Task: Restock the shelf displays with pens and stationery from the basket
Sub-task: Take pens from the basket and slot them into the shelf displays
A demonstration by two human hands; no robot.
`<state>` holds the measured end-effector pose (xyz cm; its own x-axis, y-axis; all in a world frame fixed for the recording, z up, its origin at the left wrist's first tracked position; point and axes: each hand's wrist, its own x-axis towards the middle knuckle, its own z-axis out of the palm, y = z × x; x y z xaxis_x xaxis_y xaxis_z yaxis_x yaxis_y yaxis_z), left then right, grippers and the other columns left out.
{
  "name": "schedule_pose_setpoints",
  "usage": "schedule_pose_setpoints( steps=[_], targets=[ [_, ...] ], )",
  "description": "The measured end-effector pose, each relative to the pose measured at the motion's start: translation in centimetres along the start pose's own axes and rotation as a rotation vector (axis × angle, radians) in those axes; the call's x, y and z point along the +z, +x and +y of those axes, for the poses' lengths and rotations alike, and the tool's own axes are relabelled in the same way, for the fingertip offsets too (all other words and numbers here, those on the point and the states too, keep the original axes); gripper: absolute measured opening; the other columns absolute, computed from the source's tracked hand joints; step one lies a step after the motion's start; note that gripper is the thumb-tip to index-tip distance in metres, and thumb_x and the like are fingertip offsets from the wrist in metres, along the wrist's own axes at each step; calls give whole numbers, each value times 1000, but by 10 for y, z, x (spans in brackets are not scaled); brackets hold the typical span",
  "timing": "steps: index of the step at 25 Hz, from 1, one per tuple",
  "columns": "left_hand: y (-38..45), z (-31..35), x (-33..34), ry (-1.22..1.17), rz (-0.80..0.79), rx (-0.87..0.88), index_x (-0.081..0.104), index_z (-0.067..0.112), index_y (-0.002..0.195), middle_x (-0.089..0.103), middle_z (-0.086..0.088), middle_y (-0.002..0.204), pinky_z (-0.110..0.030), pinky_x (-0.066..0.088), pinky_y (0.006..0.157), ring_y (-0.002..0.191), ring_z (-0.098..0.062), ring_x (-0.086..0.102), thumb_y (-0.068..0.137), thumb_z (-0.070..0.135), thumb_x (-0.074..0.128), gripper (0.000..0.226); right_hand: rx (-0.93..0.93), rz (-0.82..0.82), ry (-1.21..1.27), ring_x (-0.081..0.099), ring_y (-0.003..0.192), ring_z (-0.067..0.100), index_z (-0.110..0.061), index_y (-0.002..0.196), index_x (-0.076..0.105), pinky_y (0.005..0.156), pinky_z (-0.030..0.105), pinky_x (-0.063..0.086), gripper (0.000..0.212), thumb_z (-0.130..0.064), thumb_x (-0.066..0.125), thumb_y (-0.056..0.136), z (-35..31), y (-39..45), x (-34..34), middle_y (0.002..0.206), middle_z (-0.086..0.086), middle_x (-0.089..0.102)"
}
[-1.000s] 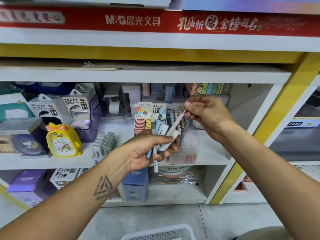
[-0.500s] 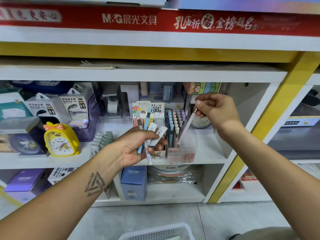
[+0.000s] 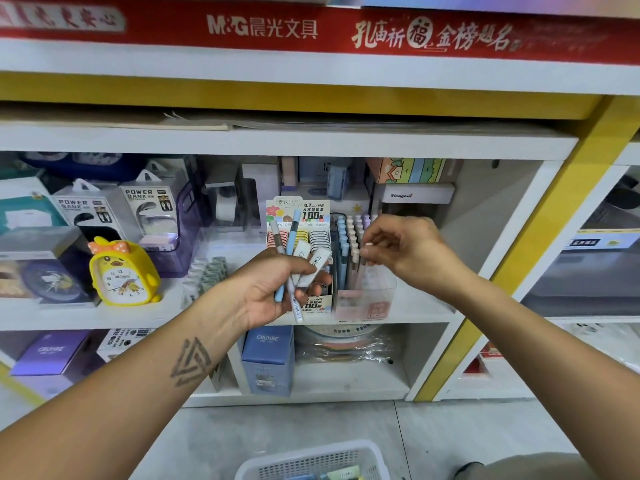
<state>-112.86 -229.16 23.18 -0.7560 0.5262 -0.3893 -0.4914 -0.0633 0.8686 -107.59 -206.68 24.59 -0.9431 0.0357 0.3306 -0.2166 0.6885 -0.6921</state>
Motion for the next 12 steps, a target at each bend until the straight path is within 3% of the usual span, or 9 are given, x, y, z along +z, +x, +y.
schedule_pose_setpoints(
  steps=[5, 8, 12],
  targets=[
    [-3, -1, 5, -1, -31, -8, 60, -3, 113, 69, -22, 84, -18, 38, 35, 56, -23, 60, 94, -5, 49, 22, -130, -131, -244, 67, 75, 5, -18, 86, 76, 73, 31, 55, 4, -20, 79, 85, -2, -6, -2, 80, -8, 73],
    [-6, -3, 10, 31, -91, -2, 61, -3, 109, 67, -21, 80, -17, 36, 33, 53, -20, 58, 92, -3, 57, 17, -242, -131, -361, 60, 78, 10, -14, 96, 80, 71, 27, 45, 12, -23, 74, 90, -10, -6, -4, 88, -4, 70],
    [-9, -6, 18, 166, -169, 73, 71, 7, 83, 59, -10, 66, -15, 28, 31, 45, -12, 48, 84, 4, 73, 4, -112, -45, -28, 60, 69, 5, -17, 92, 76, 65, 22, 48, 9, -25, 74, 90, -30, -3, 2, 79, -1, 70]
  ],
)
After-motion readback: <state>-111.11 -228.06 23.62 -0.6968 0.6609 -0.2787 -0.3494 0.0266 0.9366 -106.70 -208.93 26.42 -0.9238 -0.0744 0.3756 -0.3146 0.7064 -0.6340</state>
